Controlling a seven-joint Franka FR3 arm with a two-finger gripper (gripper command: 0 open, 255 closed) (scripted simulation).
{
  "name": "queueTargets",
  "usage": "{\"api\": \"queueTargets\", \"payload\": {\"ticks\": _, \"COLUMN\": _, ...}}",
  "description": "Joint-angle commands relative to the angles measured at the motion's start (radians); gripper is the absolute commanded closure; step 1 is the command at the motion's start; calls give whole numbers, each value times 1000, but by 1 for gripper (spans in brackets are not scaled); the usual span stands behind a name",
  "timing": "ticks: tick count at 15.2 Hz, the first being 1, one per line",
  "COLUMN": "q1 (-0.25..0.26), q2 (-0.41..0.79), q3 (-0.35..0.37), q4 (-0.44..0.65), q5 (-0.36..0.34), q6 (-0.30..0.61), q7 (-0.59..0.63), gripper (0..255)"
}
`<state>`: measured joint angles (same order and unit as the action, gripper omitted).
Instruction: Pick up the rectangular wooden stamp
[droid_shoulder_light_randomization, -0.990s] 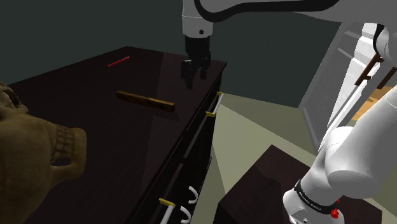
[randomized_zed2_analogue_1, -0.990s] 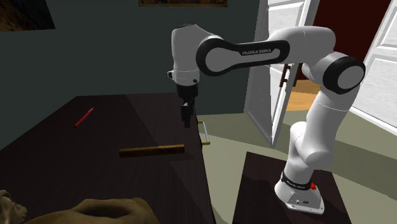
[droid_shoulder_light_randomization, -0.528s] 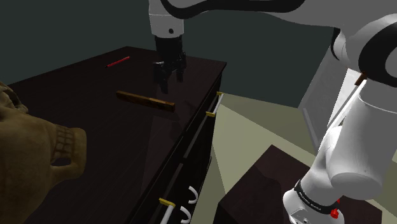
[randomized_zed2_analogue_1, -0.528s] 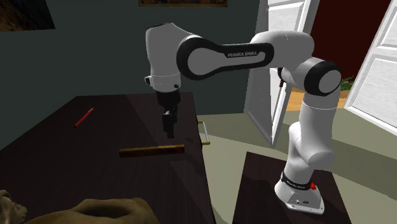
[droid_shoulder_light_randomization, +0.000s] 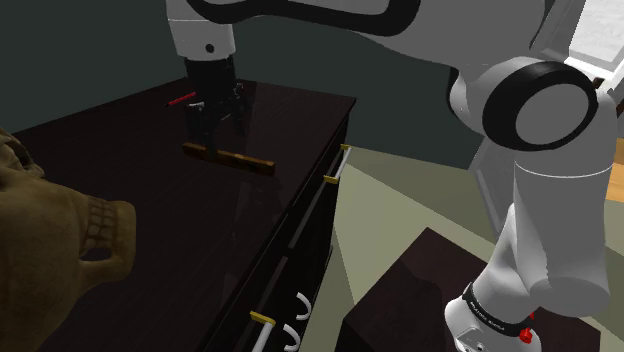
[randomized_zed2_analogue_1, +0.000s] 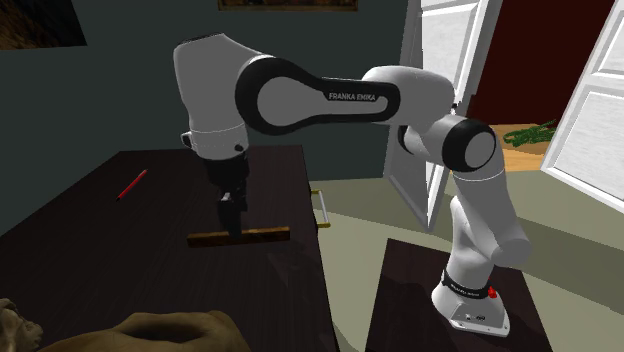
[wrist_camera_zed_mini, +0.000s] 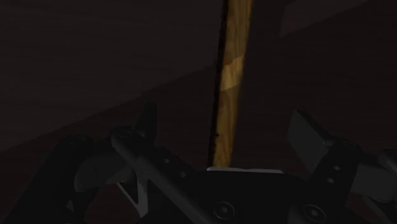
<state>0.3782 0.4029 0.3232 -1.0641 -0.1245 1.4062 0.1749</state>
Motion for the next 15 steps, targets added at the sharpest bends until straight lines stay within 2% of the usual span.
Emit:
{"api": "queueTargets", "payload": {"ticks": 1, "q1": 2, "q2": 2, "q3": 2, "q4": -17, "q5": 0, "q6": 19, "q7": 1, "gripper": 0}}
{"api": "queueTargets", "payload": {"ticks": 6, "q1": -16, "q2": -35, "q3": 2, "q4": -150, "q5": 12, "q6": 115, "q7": 0, "gripper": 0}}
{"api": "queueTargets", "payload": {"ticks": 8, "q1": -16, "q2": -35, "q3": 2, "q4": -150, "q5": 12, "q6": 115, "q7": 0, "gripper": 0}}
{"api": "queueTargets", "payload": {"ticks": 9, "q1": -16, "q2": -37, "q3": 2, "q4": -155, "q5": 12, "q6": 117, "q7": 0, "gripper": 255}}
{"api": "queueTargets", "payload": {"ticks": 15, "q1": -21, "q2": -46, "q3": 1, "q4": -169, "q5": 15, "q6": 123, "q7": -5, "gripper": 255}}
